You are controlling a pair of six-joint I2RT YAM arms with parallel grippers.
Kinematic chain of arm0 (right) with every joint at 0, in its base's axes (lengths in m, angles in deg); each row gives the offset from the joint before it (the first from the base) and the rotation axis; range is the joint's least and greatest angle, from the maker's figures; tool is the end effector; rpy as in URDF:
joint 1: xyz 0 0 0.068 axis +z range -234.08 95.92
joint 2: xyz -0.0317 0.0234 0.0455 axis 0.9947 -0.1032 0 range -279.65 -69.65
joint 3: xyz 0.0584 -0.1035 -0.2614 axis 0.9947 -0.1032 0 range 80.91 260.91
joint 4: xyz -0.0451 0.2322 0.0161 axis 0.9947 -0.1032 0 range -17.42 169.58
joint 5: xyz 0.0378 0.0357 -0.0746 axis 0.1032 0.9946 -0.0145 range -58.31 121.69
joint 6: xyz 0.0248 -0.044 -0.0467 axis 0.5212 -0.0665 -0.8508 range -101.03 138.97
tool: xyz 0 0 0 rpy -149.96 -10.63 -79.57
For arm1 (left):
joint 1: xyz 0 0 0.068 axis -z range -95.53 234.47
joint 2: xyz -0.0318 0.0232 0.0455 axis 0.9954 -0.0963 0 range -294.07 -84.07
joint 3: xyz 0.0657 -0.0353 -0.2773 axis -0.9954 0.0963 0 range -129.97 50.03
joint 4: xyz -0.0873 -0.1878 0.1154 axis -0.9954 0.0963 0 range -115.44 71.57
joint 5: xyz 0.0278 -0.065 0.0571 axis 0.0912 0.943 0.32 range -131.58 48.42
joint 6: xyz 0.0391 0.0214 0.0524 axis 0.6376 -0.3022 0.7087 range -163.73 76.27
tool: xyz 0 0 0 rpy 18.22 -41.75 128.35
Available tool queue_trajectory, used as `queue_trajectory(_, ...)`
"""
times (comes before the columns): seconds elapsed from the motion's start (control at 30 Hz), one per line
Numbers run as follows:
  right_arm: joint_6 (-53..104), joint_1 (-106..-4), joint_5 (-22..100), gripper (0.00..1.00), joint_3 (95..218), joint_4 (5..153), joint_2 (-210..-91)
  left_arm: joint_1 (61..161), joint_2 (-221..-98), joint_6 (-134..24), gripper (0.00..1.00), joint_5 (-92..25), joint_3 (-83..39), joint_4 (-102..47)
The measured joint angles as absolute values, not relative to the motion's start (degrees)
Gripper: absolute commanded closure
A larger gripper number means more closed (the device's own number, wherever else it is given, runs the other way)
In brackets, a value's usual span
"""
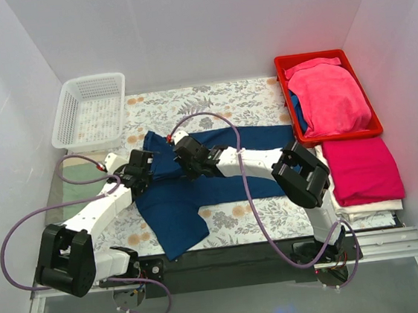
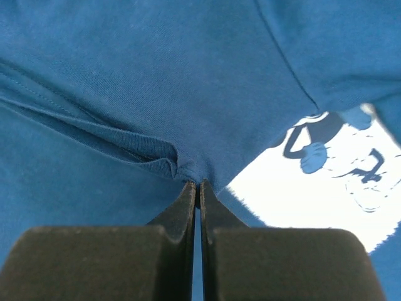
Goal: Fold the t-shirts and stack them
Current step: Fold the flattened tshirt in 1/3 of the way
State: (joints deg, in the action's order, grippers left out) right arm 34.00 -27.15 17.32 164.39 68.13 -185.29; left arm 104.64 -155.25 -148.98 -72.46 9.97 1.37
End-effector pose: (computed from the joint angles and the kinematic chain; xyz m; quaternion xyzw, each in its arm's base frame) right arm 0.2573 0.3699 0.2110 -0.2801 0.8692 0.1366 0.3839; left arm 0.2098 -0.0466 0.2126 -0.6805 0.6328 -0.1194 0.3495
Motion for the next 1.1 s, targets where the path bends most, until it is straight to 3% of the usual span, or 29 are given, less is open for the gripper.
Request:
queue_trajectory(0.03,34.1,-26.9,17.5,0.87,164.0,68.2,-185.3,104.7,-155.3,-149.7,0.84,-72.5,10.6,1.6)
queue_trajectory(0.17,34.5,-26.4,17.4,0.73,161.3,68.2,-184.4,104.9,-155.5,-151.4,0.66,-73.0,11.9,2.9)
queue_trajectory(0.27,35.2,-26.3,16.5,0.67,159.3,67.3,-182.9,104.9,-155.0,-152.0,0.62,-74.3,11.8,3.6)
queue_trajectory(0.4,35.6,-26.3,14.2,0.61,157.9,66.6,-179.9,105.0,-153.0,-151.0,0.61,-75.7,10.9,4.5)
queue_trajectory(0.63,35.4,-27.7,9.5,0.60,159.4,66.3,-177.2,105.0,-156.3,-142.3,0.55,-73.7,6.0,-4.6)
queue_trajectory(0.87,35.3,-34.3,10.6,0.61,163.4,66.0,-177.3,104.6,-170.7,-132.4,0.56,-72.9,-3.6,-16.3)
queue_trajectory(1.1,35.5,-39.1,13.1,0.63,164.9,66.4,-179.5,101.8,-187.5,-124.4,0.65,-70.3,-17.2,-22.2)
